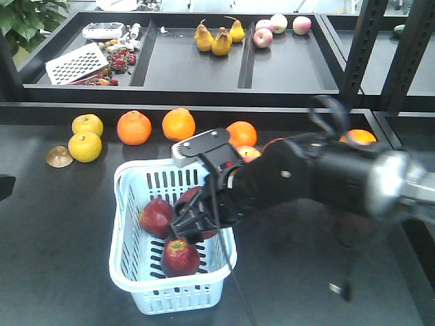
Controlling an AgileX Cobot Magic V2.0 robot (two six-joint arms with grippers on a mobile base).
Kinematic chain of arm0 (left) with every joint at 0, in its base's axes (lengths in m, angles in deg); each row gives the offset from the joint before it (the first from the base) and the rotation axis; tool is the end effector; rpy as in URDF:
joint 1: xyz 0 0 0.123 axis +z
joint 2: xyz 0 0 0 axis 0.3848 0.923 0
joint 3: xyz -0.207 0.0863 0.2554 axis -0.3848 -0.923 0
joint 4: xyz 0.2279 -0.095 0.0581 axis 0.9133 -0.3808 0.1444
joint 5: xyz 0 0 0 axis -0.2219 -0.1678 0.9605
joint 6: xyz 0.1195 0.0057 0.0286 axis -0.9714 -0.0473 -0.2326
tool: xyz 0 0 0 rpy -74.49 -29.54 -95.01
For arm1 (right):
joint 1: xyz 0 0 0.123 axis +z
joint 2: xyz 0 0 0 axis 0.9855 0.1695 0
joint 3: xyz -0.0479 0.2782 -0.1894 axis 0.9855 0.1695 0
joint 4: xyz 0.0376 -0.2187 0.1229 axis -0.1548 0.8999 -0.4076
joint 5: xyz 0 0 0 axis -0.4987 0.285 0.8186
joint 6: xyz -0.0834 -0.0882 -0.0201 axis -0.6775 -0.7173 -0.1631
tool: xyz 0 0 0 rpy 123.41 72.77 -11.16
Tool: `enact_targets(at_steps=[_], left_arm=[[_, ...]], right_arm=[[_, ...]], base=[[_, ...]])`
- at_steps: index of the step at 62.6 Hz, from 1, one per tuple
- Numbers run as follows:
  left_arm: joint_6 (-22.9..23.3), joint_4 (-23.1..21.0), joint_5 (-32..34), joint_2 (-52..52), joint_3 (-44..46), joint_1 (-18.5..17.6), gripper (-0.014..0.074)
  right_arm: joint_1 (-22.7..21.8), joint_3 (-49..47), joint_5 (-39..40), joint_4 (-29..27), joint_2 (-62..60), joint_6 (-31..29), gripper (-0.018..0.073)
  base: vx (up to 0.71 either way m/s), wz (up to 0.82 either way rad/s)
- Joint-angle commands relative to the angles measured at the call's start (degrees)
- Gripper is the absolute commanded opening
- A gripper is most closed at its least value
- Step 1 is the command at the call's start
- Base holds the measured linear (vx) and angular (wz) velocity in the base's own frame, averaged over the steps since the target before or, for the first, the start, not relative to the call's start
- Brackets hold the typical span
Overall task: Pick three apples into basket with both arms
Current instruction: 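Lower the third red apple into the basket and open the gripper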
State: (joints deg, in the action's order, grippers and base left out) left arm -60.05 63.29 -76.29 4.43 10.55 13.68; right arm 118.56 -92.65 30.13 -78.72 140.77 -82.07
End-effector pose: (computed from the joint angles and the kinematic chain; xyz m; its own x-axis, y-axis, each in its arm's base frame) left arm 0.1289 -0.0417 0.4083 -0.5004 0.2929 -0.8147 0.4080 0.9098 0.0765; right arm 0.3104 0.2666 0.2655 -0.6569 -0.4885 -0.5743 -0.6600 0.7409 0.1248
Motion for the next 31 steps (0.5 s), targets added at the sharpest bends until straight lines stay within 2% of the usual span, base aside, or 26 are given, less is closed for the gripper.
enact_targets(at_steps=[1,6,15,31], left_arm=[[0.5,-0.9,3.5,-0.3,1.4,0.0,0.0565],[0.5,-0.9,3.5,-0.3,1.4,0.0,0.0565],[0.5,-0.9,3.5,-0.3,1.4,0.0,0.0565],[0.5,-0.9,3.5,-0.3,1.4,0.0,0.0565]], right_arm=[[-0.1,-3.3,2.3,-0.1,-1.3,-0.4,0.0515],[-0.1,-3.3,2.6,-0.1,-1.3,-0.4,0.0613],[-0.3,-3.3,2.4,0.0,-1.3,-0.3,0.0694],[-2.6,-3.3,-1.6,1.1,-2.9,2.2,0.0657]], base=[[0.00,0.00],[0.00,0.00],[0.00,0.00],[0.00,0.00]])
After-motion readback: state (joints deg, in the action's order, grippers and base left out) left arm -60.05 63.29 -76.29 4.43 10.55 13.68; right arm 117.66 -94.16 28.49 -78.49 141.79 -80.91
